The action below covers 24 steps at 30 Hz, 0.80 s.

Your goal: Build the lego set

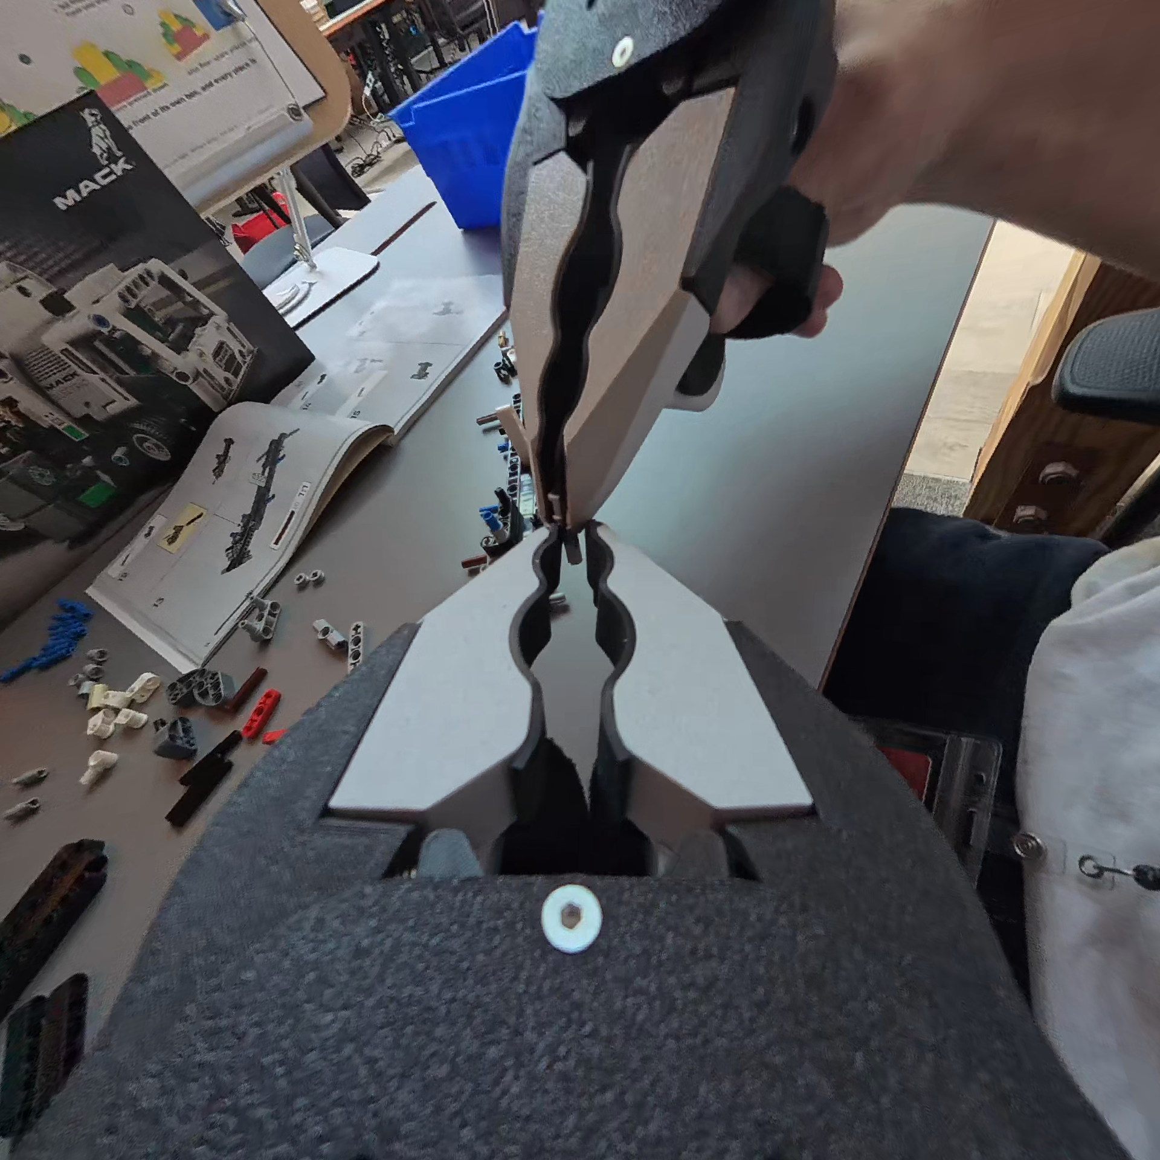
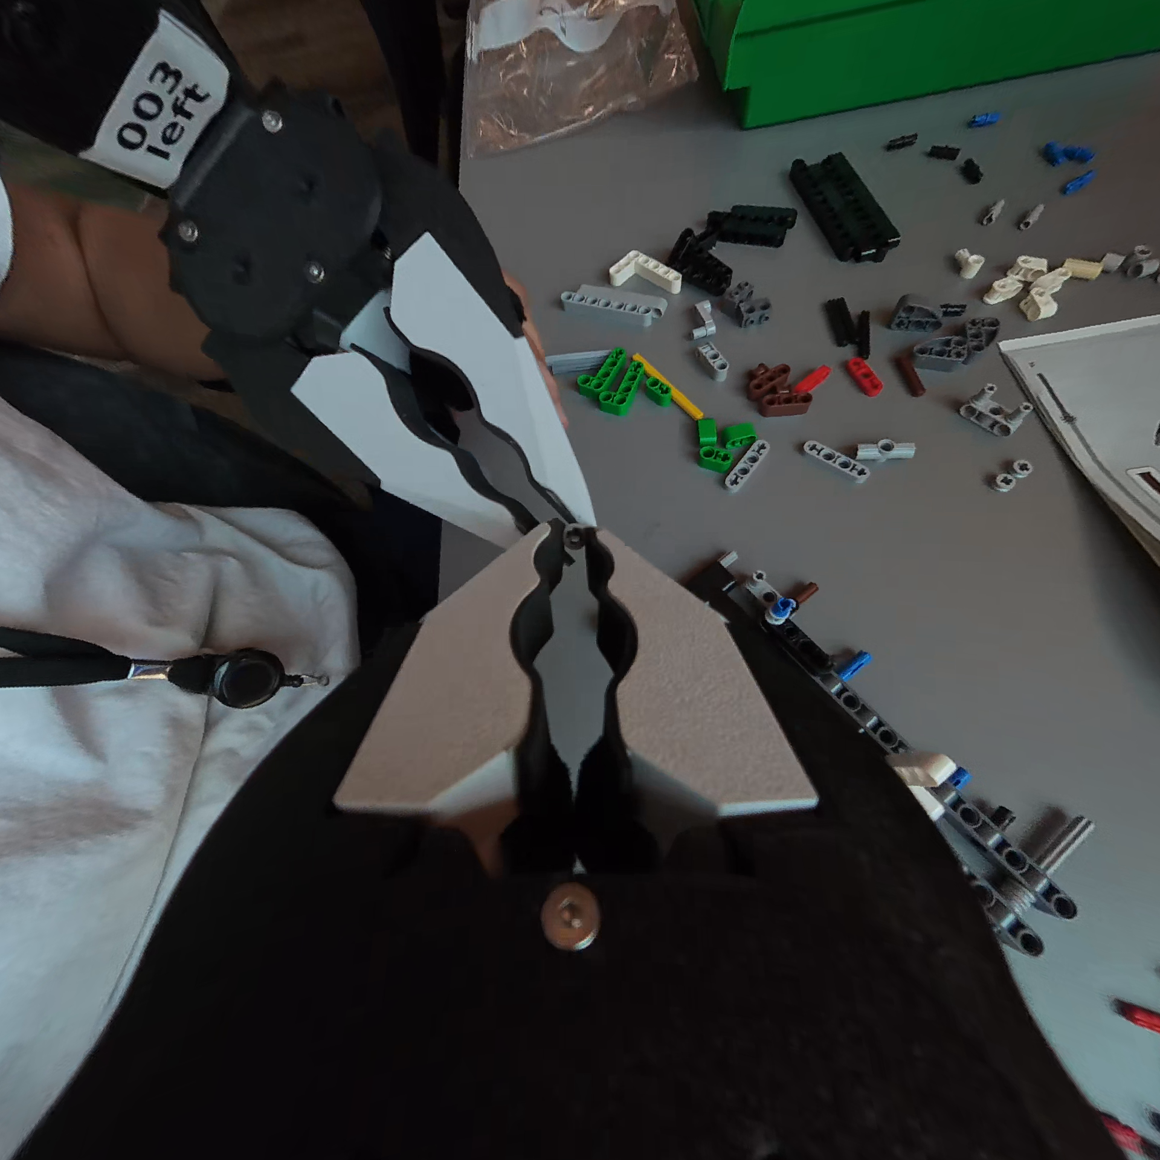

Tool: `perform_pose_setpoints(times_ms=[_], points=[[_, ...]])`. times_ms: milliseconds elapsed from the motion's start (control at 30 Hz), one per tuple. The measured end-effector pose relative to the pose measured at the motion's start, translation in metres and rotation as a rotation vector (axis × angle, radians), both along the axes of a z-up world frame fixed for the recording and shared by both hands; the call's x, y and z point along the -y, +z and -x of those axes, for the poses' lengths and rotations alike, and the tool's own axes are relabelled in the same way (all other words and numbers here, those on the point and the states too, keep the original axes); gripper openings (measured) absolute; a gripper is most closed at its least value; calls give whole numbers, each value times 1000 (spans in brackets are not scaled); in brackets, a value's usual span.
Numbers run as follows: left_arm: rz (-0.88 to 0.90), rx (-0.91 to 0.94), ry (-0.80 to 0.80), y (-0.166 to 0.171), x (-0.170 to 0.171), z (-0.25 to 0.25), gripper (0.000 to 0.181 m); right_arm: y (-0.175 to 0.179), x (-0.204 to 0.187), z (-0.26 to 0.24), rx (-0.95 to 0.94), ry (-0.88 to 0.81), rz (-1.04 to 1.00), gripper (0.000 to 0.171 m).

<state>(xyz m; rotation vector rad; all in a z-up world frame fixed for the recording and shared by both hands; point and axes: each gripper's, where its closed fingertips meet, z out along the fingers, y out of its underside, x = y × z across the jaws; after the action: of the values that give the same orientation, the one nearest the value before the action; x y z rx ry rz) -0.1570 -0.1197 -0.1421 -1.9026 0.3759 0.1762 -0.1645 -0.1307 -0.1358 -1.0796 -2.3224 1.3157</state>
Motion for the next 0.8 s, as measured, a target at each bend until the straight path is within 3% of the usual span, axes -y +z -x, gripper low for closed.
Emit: perform_pose_setpoints(times_ms=[200,400,500,600,800], points=[[-101,156,21,14,-2,1,2,16,-1,2,-66,-24,277,3],[-169,429,-41,31,2,2,2,34,-10,-4,-267,14,286,21],[-185,522,-91,36,3,-2,2,41,-1,-8,-293,54,349,19],[-238,537,-130,45,7,-6,2,48,7,-8,-233,81,490,15],[-265,575,-159,50,9,-12,2,53,11,-7,-240,92,571,3]])
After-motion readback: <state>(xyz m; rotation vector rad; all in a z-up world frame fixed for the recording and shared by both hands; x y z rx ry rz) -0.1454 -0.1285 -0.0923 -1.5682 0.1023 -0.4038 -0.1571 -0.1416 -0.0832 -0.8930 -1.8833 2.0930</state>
